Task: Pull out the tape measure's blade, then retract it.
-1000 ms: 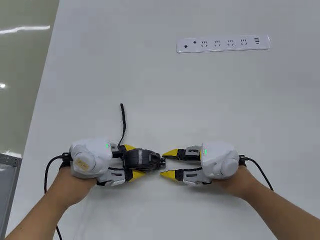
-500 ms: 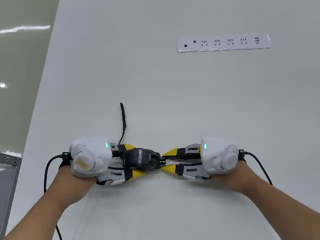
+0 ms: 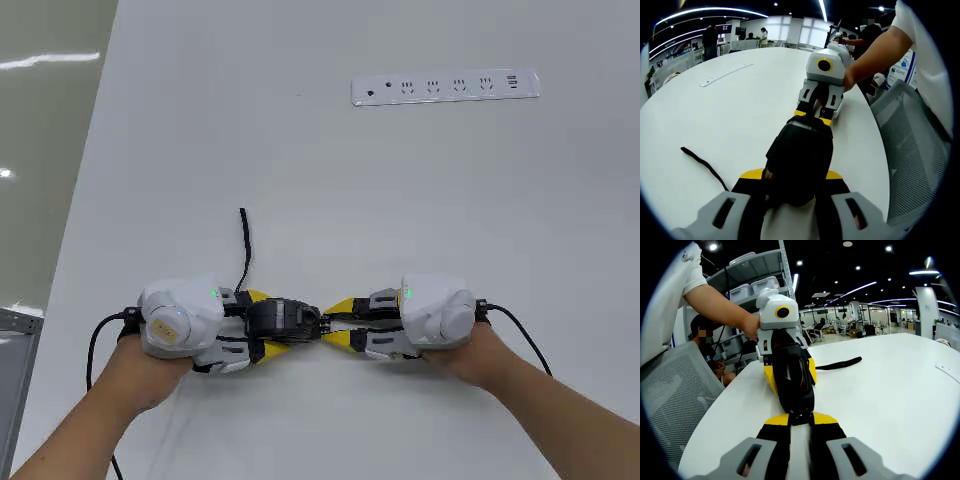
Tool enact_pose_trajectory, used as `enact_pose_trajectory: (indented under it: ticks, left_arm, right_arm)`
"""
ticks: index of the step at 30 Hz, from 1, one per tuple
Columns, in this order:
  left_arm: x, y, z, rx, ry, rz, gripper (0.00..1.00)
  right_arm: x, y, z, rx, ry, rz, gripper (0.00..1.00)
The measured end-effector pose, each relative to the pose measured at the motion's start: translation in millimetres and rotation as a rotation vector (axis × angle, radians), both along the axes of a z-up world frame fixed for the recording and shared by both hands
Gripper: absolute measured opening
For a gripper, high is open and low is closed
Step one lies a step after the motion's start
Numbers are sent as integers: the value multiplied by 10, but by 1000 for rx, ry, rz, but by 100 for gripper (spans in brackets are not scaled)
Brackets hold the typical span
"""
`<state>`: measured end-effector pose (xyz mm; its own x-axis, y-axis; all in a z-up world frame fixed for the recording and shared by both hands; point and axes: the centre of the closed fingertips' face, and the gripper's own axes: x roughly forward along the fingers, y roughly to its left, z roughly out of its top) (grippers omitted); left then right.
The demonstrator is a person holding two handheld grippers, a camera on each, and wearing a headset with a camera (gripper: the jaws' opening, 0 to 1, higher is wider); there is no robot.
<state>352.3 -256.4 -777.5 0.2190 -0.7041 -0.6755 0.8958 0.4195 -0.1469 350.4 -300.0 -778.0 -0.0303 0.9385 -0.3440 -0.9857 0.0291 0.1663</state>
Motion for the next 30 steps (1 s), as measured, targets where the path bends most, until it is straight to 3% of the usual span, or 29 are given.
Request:
enact_pose_trajectory:
  ticks: [9,30]
  left_arm:
    - [-2,-3,5,4,1,1,35]
    - [-6,1,4,14,-2,-12,34]
  right_arm:
    - [5,7,-12,-12,-36,5,12]
    - [-1,-16,-8,-8,-34,8,11]
